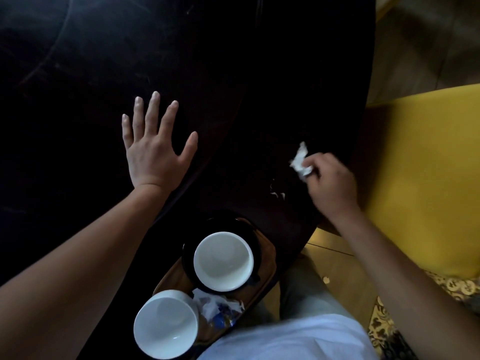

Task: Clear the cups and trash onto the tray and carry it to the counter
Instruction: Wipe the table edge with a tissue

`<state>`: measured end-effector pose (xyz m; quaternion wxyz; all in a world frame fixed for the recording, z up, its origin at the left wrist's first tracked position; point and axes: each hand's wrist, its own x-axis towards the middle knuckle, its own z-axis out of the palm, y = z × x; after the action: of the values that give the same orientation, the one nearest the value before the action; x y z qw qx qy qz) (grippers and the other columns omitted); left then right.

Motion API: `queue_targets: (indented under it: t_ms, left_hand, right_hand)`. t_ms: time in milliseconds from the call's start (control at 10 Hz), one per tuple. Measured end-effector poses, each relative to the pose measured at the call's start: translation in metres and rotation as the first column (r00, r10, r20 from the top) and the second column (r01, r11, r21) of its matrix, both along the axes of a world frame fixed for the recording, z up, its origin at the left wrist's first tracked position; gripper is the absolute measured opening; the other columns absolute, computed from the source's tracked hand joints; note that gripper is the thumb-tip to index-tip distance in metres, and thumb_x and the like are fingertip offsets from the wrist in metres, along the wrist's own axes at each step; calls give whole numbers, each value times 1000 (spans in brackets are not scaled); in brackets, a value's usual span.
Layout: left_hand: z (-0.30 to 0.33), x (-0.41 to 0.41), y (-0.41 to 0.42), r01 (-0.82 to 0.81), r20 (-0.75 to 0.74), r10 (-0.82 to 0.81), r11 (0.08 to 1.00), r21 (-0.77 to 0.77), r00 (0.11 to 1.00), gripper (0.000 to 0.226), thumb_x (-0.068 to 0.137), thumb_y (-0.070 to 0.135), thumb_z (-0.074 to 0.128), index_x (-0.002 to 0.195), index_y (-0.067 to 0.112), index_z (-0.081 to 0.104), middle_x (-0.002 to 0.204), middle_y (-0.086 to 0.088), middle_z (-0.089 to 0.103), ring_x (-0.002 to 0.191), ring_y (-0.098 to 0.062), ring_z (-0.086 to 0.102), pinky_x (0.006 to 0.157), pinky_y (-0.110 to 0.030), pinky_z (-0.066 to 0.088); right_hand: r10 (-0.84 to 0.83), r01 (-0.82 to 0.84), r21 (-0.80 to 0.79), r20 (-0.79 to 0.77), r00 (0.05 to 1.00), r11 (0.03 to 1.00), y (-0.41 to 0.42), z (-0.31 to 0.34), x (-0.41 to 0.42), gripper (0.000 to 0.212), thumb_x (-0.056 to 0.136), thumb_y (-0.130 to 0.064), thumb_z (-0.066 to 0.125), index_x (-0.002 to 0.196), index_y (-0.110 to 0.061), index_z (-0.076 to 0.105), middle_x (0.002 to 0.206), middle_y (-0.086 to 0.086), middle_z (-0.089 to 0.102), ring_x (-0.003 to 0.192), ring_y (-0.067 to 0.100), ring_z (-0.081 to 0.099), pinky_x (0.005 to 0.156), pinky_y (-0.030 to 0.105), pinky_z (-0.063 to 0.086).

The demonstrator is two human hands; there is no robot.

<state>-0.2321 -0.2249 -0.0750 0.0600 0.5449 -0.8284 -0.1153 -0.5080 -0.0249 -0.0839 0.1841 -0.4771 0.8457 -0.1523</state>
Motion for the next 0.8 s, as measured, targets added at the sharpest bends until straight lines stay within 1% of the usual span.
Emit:
queue_targets:
  t_ms: [100,200,300,400,500,600,700,800]
  left_hand:
    - [0,0,0,-1,-2,1,1000,4,1000,68,100,60,44,158,26,35,172,-2,16,160,-27,5,128,-54,3]
    - [0,0,0,0,-11,0,1000,3,1000,68,100,60,43,158,25,35,172,-2,17,159,-27,5,128,-53,3]
    - [0,0,-1,1,-2,-1,1000,2,1000,68,100,60,43,159,26,35,172,-2,16,159,-27,5,128,-53,3]
    - [0,0,0,1,1,-1,1000,2,1000,69,100,61,42,159,26,34,172,-2,16,160,-27,5,127,-54,3]
    - [1,-1,0,-1,0,1,1000,7,1000,69,100,61,42,159,26,34,172,-2,16,160,-27,5,128,-53,2]
    - [1,-1,0,-1,-2,1,1000,7,1000,69,100,60,42,159,25,35,172,-2,16,160,-27,4,128,-53,2]
    - [1,0,0,0,-8,0,1000,-1,1000,68,100,60,43,158,25,35,172,-3,17,159,-28,5,128,-54,2]
    - [1,0,1,4,-5,-4,1000,0,1000,69,100,60,42,158,25,35,172,-3,17,159,-28,6,127,-54,3]
  right_hand:
    - [133,-134,6,87,987,991,10,4,30,20,86,-8,64,100,-21,68,95,-3,66,78,19,65,62,36,54]
    - [2,6,-110,74,997,994,1,6,-2,17,86,-9,65,101,-16,70,98,4,69,85,24,66,70,34,53]
    - [-201,201,-162,15,979,966,-17,3,-54,15,89,-16,62,101,-13,69,98,10,71,87,27,65,71,31,45]
    - [-243,242,-71,-5,970,968,-18,-2,-60,16,89,-17,61,103,-15,69,99,9,69,86,25,64,66,28,38]
    - [-27,28,-24,23,999,999,-4,0,-13,19,86,-8,62,102,-17,69,98,5,66,81,24,63,63,27,38]
    - [197,-200,1,167,966,980,17,4,18,22,85,-4,64,101,-19,70,97,-2,67,82,19,65,66,35,53]
    - [-25,42,-79,200,979,996,33,8,-2,21,87,0,67,101,-15,71,97,1,69,81,12,63,68,23,49]
    - [-262,281,-100,167,950,955,58,14,-29,16,90,-3,67,103,-12,70,87,5,66,67,-1,55,55,6,36]
